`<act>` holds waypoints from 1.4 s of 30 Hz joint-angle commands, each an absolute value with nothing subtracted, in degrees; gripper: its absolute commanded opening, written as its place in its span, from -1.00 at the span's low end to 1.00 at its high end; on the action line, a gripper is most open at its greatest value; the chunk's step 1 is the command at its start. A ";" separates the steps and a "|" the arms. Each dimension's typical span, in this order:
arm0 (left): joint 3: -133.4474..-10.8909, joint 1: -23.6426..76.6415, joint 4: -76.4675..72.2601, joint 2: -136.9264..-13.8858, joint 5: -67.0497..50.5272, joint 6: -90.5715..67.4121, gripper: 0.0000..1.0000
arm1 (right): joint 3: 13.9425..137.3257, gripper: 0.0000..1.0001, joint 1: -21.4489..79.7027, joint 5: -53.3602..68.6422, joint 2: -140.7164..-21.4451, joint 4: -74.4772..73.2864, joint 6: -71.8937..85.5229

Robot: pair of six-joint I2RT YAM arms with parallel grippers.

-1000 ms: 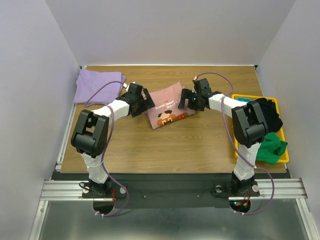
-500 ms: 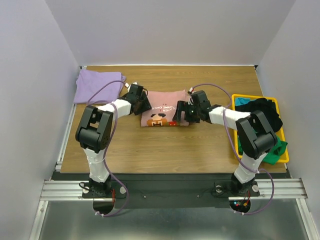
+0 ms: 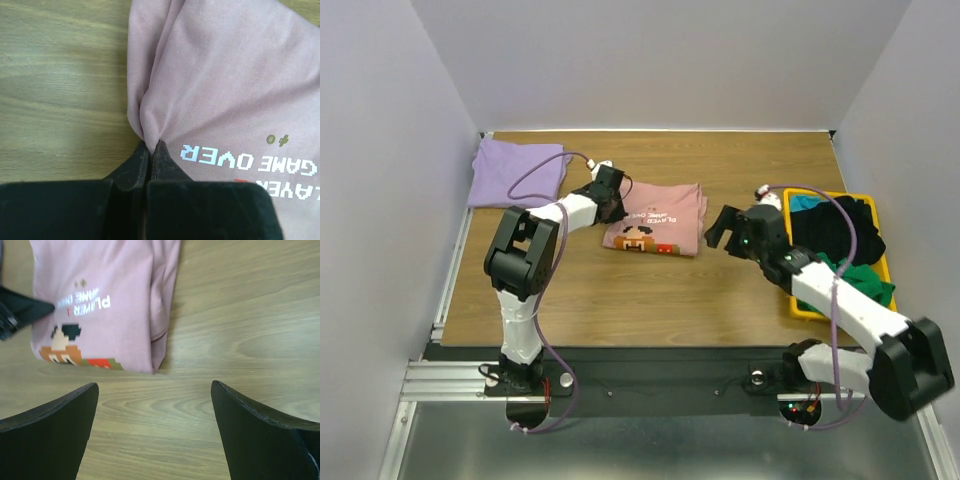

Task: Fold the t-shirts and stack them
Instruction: Neatly place the folded tshirt to the corner

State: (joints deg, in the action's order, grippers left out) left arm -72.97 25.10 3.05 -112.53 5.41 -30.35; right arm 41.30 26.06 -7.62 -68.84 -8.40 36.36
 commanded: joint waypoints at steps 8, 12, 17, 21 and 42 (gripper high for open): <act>-82.17 25.93 11.86 -108.37 31.71 -17.42 -1.00 | 33.75 1.00 25.84 -21.53 -46.59 -12.57 38.59; -85.07 25.84 11.78 -107.76 41.88 -11.09 -1.00 | 33.23 1.00 25.75 -22.24 -46.23 -12.83 38.85; -88.06 23.65 6.16 -107.05 48.25 -1.60 -1.00 | 33.22 1.00 25.75 -22.76 -47.28 -12.83 39.29; -91.14 21.63 0.28 -107.93 50.62 7.27 -1.00 | 33.40 1.00 25.75 -23.47 -48.69 -12.83 39.37; -106.88 14.50 -2.29 -109.17 50.19 19.86 -1.00 | 34.63 1.00 25.75 -24.87 -55.55 -12.83 39.55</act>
